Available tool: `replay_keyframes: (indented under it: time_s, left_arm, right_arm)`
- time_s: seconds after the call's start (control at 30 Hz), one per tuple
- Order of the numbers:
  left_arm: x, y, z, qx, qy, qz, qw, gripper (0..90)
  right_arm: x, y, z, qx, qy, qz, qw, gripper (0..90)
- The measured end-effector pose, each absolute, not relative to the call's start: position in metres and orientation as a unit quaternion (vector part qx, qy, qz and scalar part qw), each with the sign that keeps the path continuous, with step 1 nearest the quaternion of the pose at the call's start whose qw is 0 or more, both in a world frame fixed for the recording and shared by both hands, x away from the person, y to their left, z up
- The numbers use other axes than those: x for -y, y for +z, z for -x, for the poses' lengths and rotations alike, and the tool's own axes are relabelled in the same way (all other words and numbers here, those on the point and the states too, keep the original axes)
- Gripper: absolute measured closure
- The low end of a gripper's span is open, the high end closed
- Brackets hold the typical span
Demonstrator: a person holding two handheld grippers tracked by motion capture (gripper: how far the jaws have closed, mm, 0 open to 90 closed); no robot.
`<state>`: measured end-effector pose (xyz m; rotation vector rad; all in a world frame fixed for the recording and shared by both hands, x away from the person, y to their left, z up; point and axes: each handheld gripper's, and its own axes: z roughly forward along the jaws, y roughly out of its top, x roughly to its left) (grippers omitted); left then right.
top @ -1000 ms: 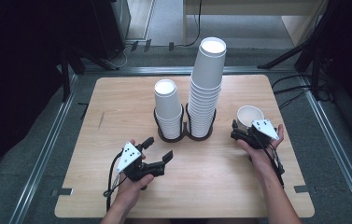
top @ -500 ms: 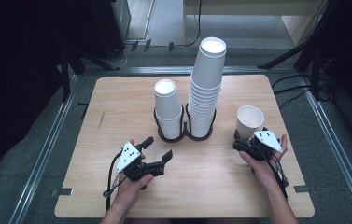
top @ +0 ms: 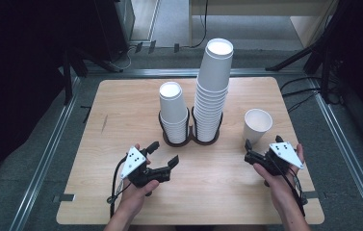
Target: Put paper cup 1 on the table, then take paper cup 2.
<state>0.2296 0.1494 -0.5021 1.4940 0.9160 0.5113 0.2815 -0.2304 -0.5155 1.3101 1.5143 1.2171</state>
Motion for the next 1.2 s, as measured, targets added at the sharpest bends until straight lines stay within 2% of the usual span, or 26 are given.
replay_keyframes:
  time_s: [0.37,0.7,1.2]
  left_arm:
    - [-0.147,-0.503,-0.230,-0.399,0.221,-0.650,0.608,12.1]
    - [-0.134,-0.499,-0.230,-0.403,0.242,-0.651,0.597,12.4]
    - [-0.092,-0.473,-0.248,-0.404,0.289,-0.640,0.586,12.7]
  right_arm:
    - [0.229,-0.474,-0.265,-0.582,0.502,-0.508,0.388,0.0]
    - [0.221,-0.439,-0.263,-0.574,0.524,-0.497,0.385,0.0]
    - [0.169,-0.368,-0.273,-0.597,0.559,-0.444,0.367,0.0]
